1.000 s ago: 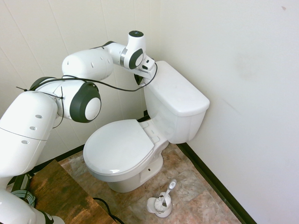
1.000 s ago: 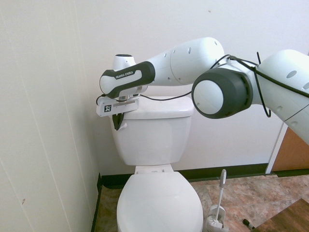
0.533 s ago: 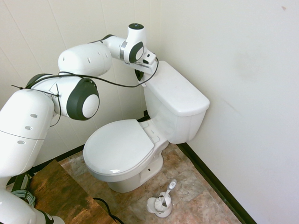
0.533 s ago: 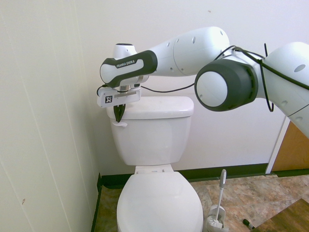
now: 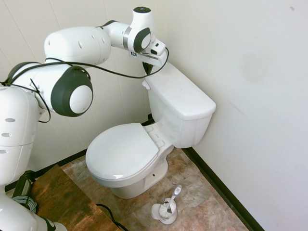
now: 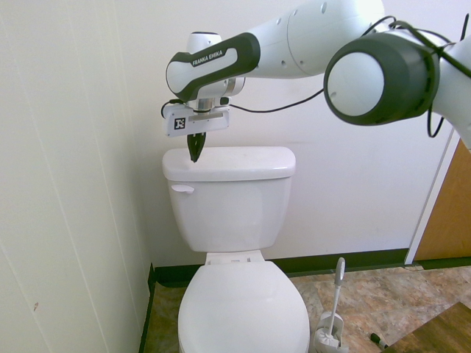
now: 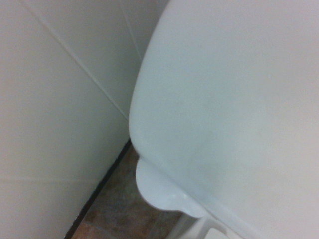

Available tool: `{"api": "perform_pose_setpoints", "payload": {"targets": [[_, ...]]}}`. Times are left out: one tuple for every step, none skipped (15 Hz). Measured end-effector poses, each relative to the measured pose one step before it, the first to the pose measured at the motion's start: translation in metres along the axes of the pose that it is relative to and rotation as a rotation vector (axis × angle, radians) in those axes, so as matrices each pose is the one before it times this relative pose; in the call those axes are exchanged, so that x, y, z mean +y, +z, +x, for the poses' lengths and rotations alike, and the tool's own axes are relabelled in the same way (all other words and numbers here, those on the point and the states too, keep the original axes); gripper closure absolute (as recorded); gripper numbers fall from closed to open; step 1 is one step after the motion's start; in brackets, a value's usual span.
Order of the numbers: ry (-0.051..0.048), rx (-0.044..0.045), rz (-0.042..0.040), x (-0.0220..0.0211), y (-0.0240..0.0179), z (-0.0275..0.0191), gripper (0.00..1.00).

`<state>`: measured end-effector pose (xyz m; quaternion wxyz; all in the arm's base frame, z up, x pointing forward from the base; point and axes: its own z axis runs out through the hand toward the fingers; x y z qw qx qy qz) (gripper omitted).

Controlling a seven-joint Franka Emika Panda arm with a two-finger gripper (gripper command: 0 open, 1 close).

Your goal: Flush the toilet

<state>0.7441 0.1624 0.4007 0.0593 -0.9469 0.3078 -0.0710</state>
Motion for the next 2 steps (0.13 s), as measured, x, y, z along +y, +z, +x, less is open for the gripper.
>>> {"api": "perform_pose_setpoints", "payload": {"targets": [[0.00103, -0.00710, -0.00605, 0.00515, -0.00322, -0.00463, 1.00], [0.00057, -0.00304, -0.00152, 0.00478, -0.00381, -0.00464, 1.00]]}}
